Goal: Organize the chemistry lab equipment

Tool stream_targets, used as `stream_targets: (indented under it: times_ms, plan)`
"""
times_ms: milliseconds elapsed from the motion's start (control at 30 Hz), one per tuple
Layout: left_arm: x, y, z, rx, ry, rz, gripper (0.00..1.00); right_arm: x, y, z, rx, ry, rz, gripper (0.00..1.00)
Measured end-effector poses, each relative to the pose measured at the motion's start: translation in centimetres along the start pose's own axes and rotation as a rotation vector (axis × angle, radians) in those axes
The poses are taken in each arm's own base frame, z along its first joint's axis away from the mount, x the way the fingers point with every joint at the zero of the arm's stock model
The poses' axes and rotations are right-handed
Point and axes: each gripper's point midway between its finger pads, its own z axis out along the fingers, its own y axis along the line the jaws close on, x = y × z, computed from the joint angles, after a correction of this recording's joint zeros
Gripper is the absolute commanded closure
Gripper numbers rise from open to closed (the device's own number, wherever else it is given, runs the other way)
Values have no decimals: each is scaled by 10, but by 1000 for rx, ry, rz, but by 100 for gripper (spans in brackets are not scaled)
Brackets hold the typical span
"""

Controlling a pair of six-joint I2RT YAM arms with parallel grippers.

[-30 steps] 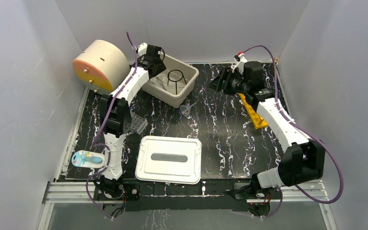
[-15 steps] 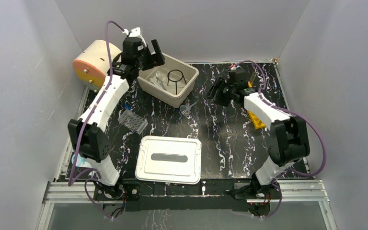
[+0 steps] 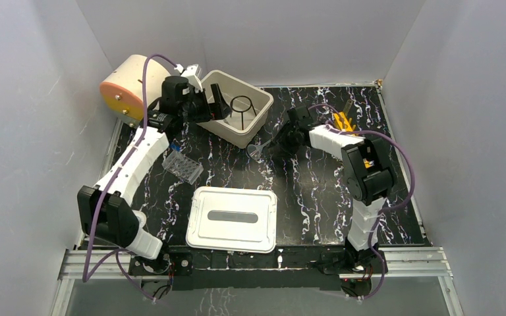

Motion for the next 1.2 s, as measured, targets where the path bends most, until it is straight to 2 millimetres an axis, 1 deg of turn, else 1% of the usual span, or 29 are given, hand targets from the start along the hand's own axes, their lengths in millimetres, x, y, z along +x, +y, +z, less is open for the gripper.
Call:
stream_targets:
  times_ms: [100,167,267,367,533,733,833,967,1200]
  plan:
    - [0,1,-5,-4,-3,15,2,-6,-2,10,48,-23,43,41]
    - [-4,4,-10,-23,-15,39,2,-11,-3,13,72,-52,63,40]
    - [-13,11,-17,-75,-39,76,2,-18,0,15,87,-92,84,40]
    - [-23,22,-24,-144,-71,108,2,-25,5,22,101,-117,113,41]
    - [-31,34,-39,-229,-105,140,2,-27,4,37,153,-120,155,47]
    - [-41,43,-56,-304,-146,163,2,-26,4,38,173,-122,173,48]
    - [-43,46,-59,-324,-155,167,2,-28,7,40,173,-122,174,48]
    - [-43,48,-59,-339,-156,171,2,-29,11,45,166,-114,179,51]
    - [-42,46,-59,-346,-157,179,2,-27,21,55,166,-66,197,61]
